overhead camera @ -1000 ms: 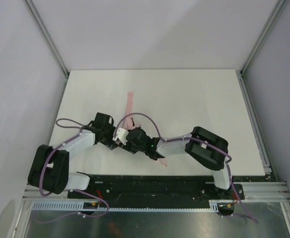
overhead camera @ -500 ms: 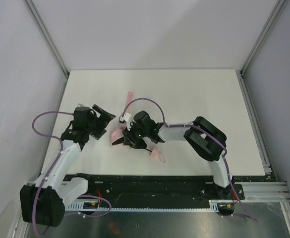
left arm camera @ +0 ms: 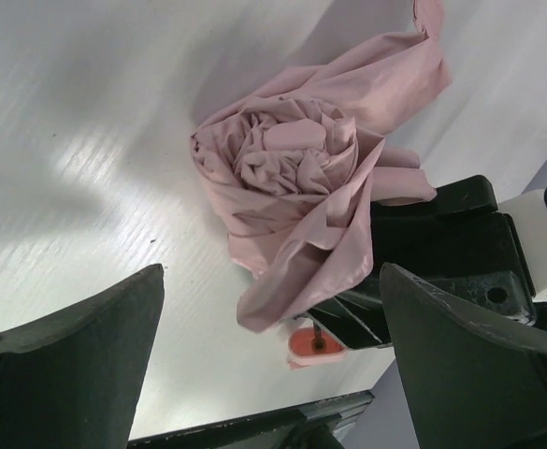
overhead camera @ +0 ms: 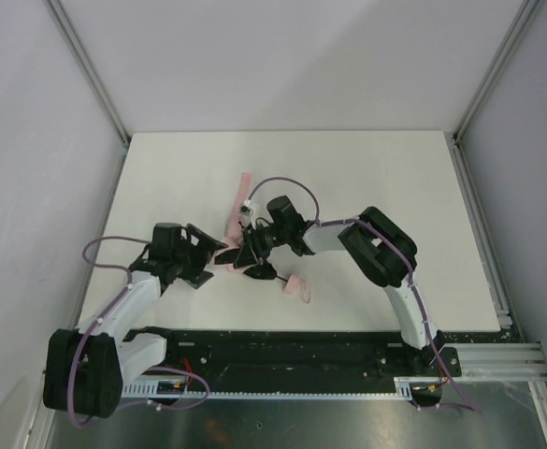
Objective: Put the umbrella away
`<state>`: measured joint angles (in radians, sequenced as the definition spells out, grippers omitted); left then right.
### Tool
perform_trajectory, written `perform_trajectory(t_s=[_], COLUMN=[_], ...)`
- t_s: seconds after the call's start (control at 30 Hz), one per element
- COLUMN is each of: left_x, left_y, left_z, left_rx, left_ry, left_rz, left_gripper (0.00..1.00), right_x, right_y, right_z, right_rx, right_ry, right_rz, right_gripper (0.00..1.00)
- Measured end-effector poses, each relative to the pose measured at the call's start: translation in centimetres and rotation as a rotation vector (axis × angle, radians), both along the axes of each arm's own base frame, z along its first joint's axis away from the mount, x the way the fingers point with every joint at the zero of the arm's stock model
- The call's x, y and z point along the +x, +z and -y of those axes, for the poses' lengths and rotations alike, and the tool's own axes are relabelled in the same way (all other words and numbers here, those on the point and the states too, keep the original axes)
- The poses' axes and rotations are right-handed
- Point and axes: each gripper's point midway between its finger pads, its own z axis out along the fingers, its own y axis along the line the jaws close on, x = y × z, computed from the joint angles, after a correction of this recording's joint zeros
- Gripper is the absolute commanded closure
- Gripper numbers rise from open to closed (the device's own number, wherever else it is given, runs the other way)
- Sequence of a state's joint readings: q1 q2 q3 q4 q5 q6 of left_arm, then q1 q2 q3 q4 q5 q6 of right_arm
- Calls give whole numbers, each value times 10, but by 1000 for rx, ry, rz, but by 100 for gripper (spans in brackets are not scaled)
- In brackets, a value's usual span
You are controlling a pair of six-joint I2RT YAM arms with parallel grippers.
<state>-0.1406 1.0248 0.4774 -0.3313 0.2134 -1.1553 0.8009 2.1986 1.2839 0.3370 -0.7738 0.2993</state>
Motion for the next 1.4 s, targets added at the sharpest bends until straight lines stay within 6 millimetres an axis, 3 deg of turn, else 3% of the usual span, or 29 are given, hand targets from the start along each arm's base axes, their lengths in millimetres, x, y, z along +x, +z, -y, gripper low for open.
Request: perform_trajectory(t_s=[0.43, 0.53, 0.77, 0.87, 1.03, 1.23, 1.4], left_x=[12, 19, 17, 19, 23, 27, 26], left_y=[-28, -31, -40, -40, -35, -30, -29], left_z=[24, 29, 28, 28, 30, 32, 31], left_rx=[-25, -32, -2, 3, -3, 2, 15], left_ry=[18, 27, 60, 65, 65, 44, 30], left_rz=[-18, -11, -15, -4, 23, 60, 70], left_gripper=[2, 12, 47, 62, 81, 86, 87], right_x=[-13, -15, -13, -14, -13, -10, -3], right_y=[1, 1, 4, 4, 7, 20, 41], right_z=[4, 6, 8, 8, 9, 16, 29], right_rx=[48, 61, 76, 71, 56, -3, -75], right_ry=[55, 64, 43, 26, -6, -79, -136], right_rz=[-189, -240, -341, -371, -394, -380, -251], right_gripper=[100, 100, 98, 89, 54, 29, 21])
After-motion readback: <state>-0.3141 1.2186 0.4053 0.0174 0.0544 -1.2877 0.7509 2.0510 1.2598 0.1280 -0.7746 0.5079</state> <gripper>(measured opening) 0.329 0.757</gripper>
